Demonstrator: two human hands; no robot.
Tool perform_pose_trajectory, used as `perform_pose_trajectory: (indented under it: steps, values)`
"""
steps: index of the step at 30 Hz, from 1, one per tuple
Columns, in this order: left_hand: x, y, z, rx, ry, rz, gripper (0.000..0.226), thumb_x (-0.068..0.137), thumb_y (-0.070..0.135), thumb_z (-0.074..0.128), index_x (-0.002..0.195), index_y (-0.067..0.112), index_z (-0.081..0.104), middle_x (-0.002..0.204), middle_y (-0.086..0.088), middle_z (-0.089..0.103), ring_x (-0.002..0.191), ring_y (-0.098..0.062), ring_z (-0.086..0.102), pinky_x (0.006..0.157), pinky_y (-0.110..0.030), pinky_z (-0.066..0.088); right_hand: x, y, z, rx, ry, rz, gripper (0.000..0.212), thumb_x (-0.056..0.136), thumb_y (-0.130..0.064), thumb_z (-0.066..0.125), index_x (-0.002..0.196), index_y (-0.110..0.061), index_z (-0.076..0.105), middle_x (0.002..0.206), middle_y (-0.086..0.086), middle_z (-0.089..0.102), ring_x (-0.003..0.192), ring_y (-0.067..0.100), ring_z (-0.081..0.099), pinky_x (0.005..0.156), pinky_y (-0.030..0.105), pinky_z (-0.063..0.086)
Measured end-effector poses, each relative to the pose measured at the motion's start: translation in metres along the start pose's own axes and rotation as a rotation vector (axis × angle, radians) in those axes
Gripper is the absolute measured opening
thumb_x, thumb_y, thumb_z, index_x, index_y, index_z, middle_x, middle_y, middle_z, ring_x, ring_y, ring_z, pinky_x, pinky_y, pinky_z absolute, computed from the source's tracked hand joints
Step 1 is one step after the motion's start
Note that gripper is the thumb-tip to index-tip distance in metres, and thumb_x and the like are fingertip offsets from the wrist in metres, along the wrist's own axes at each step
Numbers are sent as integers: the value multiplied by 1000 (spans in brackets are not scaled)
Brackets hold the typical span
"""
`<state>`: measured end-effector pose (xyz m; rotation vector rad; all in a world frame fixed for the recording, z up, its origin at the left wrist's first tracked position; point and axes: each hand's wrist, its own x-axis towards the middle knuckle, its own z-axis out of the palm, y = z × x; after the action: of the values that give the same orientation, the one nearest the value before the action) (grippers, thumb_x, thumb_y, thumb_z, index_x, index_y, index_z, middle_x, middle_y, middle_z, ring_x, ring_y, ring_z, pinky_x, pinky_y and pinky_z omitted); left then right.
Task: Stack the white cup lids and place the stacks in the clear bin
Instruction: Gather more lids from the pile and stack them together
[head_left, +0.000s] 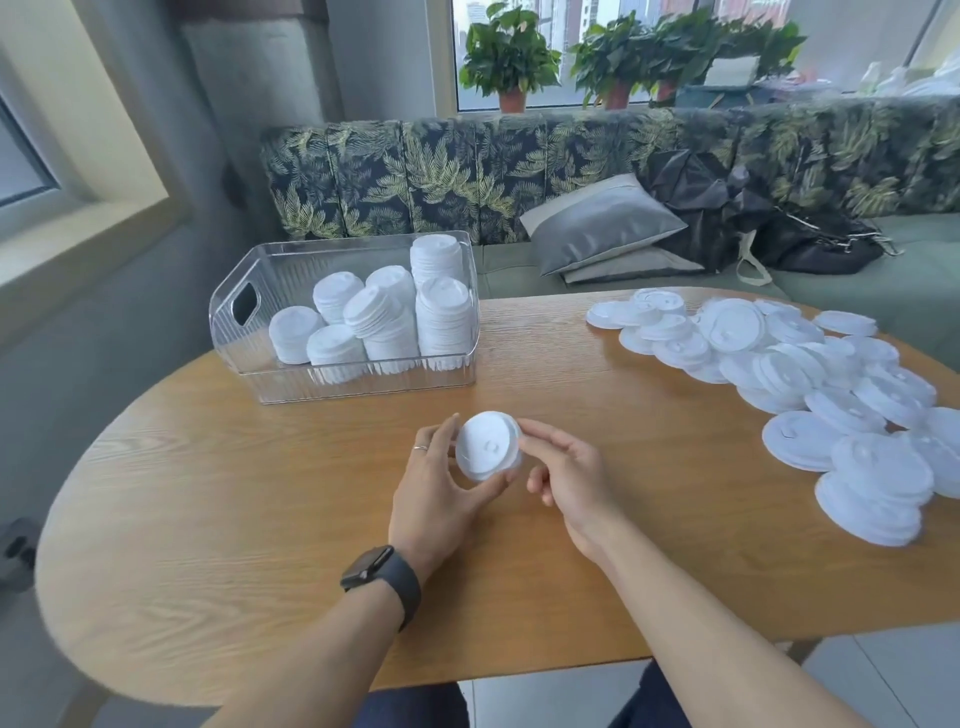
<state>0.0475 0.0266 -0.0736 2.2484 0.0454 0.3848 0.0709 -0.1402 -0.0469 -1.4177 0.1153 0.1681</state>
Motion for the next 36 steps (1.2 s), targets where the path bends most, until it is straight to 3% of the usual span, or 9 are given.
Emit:
perform_pose_trajectory:
  steps: [6, 13, 17, 22, 25, 29, 33, 36]
  values:
    - [-2, 5, -2, -25, -8, 7, 85, 69, 81, 71, 137, 33, 54, 124, 19, 47, 105, -3, 57, 90, -33, 57, 2, 2, -10, 81, -55, 27, 29, 97, -3, 64, 124, -9, 72, 67, 3, 65, 53, 8, 50, 47, 20, 37]
    - [-2, 4, -1, -28, 39, 23, 85, 74, 75, 73, 142, 29, 49, 131, 18, 51, 117, -4, 55, 95, -33, 54, 3, 1, -15, 306, -39, 72, 26, 99, 6, 55, 117, -1, 72, 78, 9, 64, 56, 10, 51, 51, 19, 41]
    - [-5, 7, -4, -5, 50, 1, 95, 72, 79, 70, 150, 33, 40, 134, 15, 45, 117, -4, 53, 88, -32, 54, 4, 3, -13, 326, -13, 66, 27, 101, 6, 52, 114, -4, 73, 80, 8, 68, 56, 9, 50, 50, 18, 41]
    - [-8, 12, -5, 8, 92, 12, 89, 69, 84, 66, 135, 28, 48, 122, 15, 49, 108, 0, 51, 80, -25, 47, 6, 5, -12, 365, 5, 71, 28, 102, 7, 48, 114, -2, 71, 78, 7, 67, 57, 9, 50, 50, 19, 40]
    - [-7, 11, -4, 23, 98, 12, 88, 70, 80, 68, 136, 26, 47, 126, 15, 52, 115, -3, 52, 84, -24, 45, 7, 6, -12, 347, 0, 71, 26, 102, 6, 48, 112, -2, 71, 77, 8, 66, 57, 10, 51, 50, 19, 41]
    - [-7, 8, -3, 27, 76, 46, 95, 74, 70, 76, 149, 26, 39, 141, 13, 53, 129, -7, 50, 101, -30, 47, 6, 6, -12, 252, -11, 56, 20, 102, -1, 56, 113, -3, 72, 71, 6, 62, 54, 9, 49, 49, 20, 39]
    - [-9, 12, -4, 58, 17, 118, 87, 76, 70, 76, 144, 27, 43, 137, 15, 55, 123, -9, 55, 97, -26, 45, 8, 9, -13, 172, -38, 35, 19, 101, -7, 61, 115, -3, 74, 75, 16, 57, 51, 10, 46, 47, 19, 35]
    - [-11, 13, -4, 89, -59, 141, 91, 74, 76, 70, 146, 30, 41, 143, 10, 55, 120, -13, 59, 95, -30, 47, 8, 9, -13, 157, -44, 36, 18, 102, -8, 61, 112, -2, 75, 68, 9, 55, 48, 9, 43, 45, 19, 33]
